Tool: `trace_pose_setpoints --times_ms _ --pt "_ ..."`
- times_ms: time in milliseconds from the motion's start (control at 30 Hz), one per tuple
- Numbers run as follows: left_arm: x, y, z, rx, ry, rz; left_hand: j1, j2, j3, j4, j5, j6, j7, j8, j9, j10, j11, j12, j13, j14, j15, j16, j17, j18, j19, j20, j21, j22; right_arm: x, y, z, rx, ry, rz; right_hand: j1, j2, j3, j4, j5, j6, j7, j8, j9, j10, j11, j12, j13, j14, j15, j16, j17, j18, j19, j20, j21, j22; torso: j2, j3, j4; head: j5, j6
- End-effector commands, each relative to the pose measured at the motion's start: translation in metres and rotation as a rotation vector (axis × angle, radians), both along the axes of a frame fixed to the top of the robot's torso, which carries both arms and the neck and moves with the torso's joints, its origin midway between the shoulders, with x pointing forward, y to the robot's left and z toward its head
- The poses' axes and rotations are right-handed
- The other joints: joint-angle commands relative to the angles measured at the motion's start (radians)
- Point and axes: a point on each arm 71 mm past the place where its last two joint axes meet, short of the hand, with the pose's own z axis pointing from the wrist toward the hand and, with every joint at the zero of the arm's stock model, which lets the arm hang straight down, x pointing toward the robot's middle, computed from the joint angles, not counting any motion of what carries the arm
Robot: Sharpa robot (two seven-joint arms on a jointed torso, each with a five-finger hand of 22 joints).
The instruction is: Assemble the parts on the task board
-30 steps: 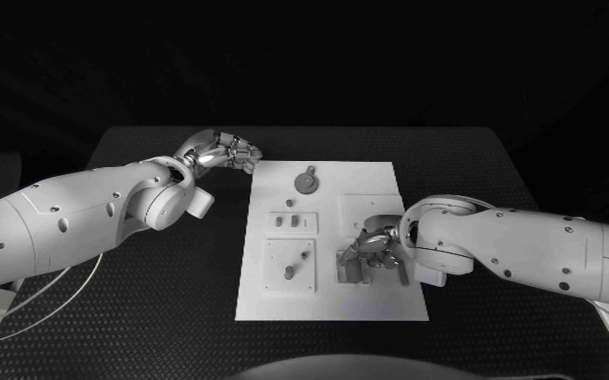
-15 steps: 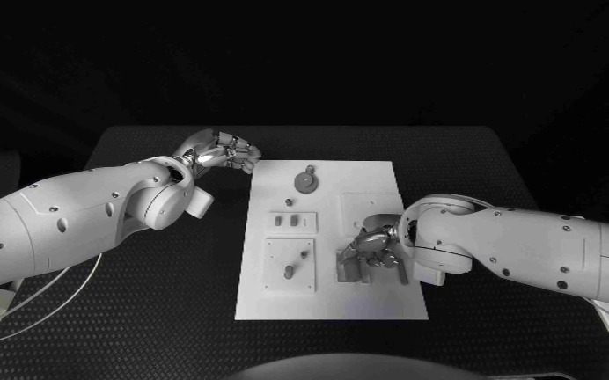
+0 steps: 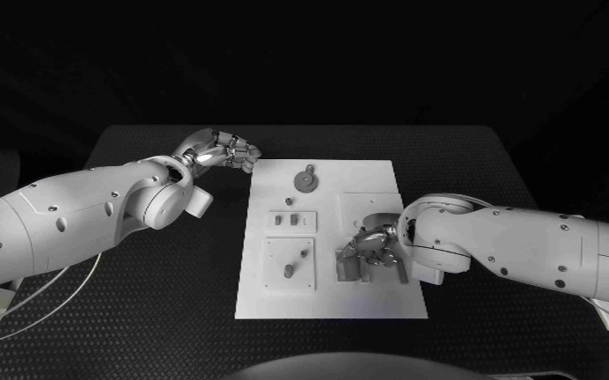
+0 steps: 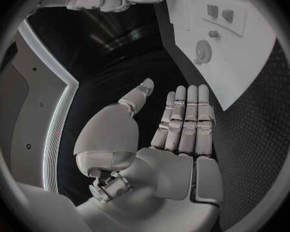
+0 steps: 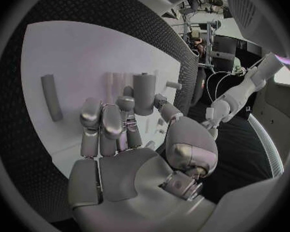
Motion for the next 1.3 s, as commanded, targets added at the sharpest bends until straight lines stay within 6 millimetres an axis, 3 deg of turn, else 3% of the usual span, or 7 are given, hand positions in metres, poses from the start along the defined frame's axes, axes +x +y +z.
trace_pose_setpoints --times_ms 33,100,133,233,800,900,1300 --pt "-0.0002 -0.0014 0.0007 -0.009 -0.002 -0.005 -0.007 0.001 -0.001 0.006 0.001 0.002 0.003 -0.004 -0.001 -0.001 0.006 0.005 -0.001 -0.002 0.007 -0.002 -0.002 0.012 -0.001 0.002 -0.003 -0.001 -0.0017 0.0024 -0.003 -0.001 -0.005 -0.001 -0.012 0.001 0.002 0.006 0.002 0.001 0.002 -0.008 -0.001 0.0 0.0 -0.006 -0.001 -0.004 -0.003 -0.005 -0.002 0.085 -0.005 0.005 -0.005 0.014 0.0 0.0002 -0.0005 0.001 0.001" --pt "-0.0002 -0.0013 0.0007 -0.009 -0.002 -0.004 -0.007 0.001 -0.001 0.006 0.001 0.002 0.003 -0.004 -0.001 -0.001 0.006 0.005 -0.001 -0.002 0.007 -0.002 -0.002 0.012 -0.001 0.002 -0.003 -0.001 -0.0019 0.0025 -0.0031 -0.002 -0.004 -0.001 -0.012 0.001 0.002 0.006 0.002 0.001 0.002 -0.008 -0.001 0.0 0.0 -0.006 -0.001 -0.004 -0.003 -0.005 -0.002 0.085 -0.005 0.005 -0.005 0.014 0.0 0.0005 -0.0002 0.001 0.0" --pt "-0.0002 -0.0013 0.0006 -0.009 -0.001 -0.005 -0.007 0.001 -0.001 0.007 0.001 0.002 0.003 -0.004 -0.001 -0.001 0.006 0.005 -0.001 -0.002 0.007 -0.002 -0.002 0.012 -0.001 0.002 -0.003 -0.001 -0.0021 0.0025 -0.0033 -0.003 -0.002 0.001 -0.039 -0.047 -0.013 0.014 0.002 -0.011 0.005 -0.014 -0.004 -0.005 0.003 -0.009 -0.002 -0.015 0.0 -0.017 -0.018 0.084 -0.007 0.007 -0.007 0.013 0.0 0.0006 -0.0004 0.001 0.0" --pt "-0.0003 -0.0012 0.0005 -0.009 0.0 -0.004 -0.007 0.001 -0.001 0.006 0.001 0.002 0.003 -0.004 -0.001 -0.001 0.006 0.005 -0.002 -0.002 0.007 -0.002 -0.002 0.012 -0.002 0.002 -0.003 -0.001 -0.0023 0.0026 -0.0037 -0.003 -0.001 0.001 -0.041 -0.064 0.009 0.031 0.004 -0.013 0.005 -0.017 -0.004 -0.009 0.003 -0.011 -0.002 -0.017 0.0 -0.022 -0.02 0.085 -0.008 0.003 -0.013 0.01 0.0 0.0005 -0.0006 0.002 0.0" --pt "-0.0005 -0.0009 0.0002 -0.008 0.003 -0.006 0.0 -0.004 0.0 0.001 0.001 0.001 0.004 -0.005 -0.002 -0.003 0.007 0.005 -0.004 -0.004 0.008 -0.002 -0.003 0.012 -0.004 0.003 -0.003 0.0 -0.0035 0.0047 -0.0046 -0.002 0.006 0.021 -0.046 -0.098 0.031 0.054 0.003 -0.018 0.008 -0.021 -0.003 -0.014 0.005 -0.011 0.0 -0.025 0.001 -0.035 -0.032 0.085 -0.005 -0.001 -0.017 0.009 0.0 0.0003 -0.0003 0.0 0.0" --pt "-0.0005 -0.0009 0.0001 -0.008 0.004 -0.007 -0.001 -0.004 -0.001 0.001 0.0 0.001 0.004 -0.005 -0.002 -0.003 0.007 0.004 -0.005 -0.004 0.008 -0.002 -0.003 0.012 -0.004 0.003 -0.003 0.0 -0.0033 0.0046 -0.0045 -0.001 0.004 0.019 -0.031 -0.074 0.037 0.045 0.001 -0.018 0.009 -0.021 -0.001 -0.015 0.006 -0.009 0.001 -0.024 0.002 -0.035 -0.031 0.085 -0.004 -0.002 -0.016 0.01 0.0 0.0006 -0.0005 0.001 0.0" --pt "-0.0006 0.0 -0.0003 -0.007 0.009 -0.008 -0.002 -0.003 -0.001 0.002 0.001 0.001 0.004 -0.005 -0.002 -0.003 0.007 0.005 -0.005 -0.004 0.008 -0.002 -0.003 0.012 -0.004 0.003 -0.003 0.0 -0.0024 0.0043 -0.0038 0.016 -0.008 0.024 0.04 0.122 0.036 -0.071 0.002 -0.005 0.007 -0.015 0.01 -0.007 0.004 -0.004 0.001 -0.012 0.002 -0.026 -0.013 0.085 -0.007 0.006 -0.008 0.017 0.0 0.0005 0.0001 0.001 -0.001"
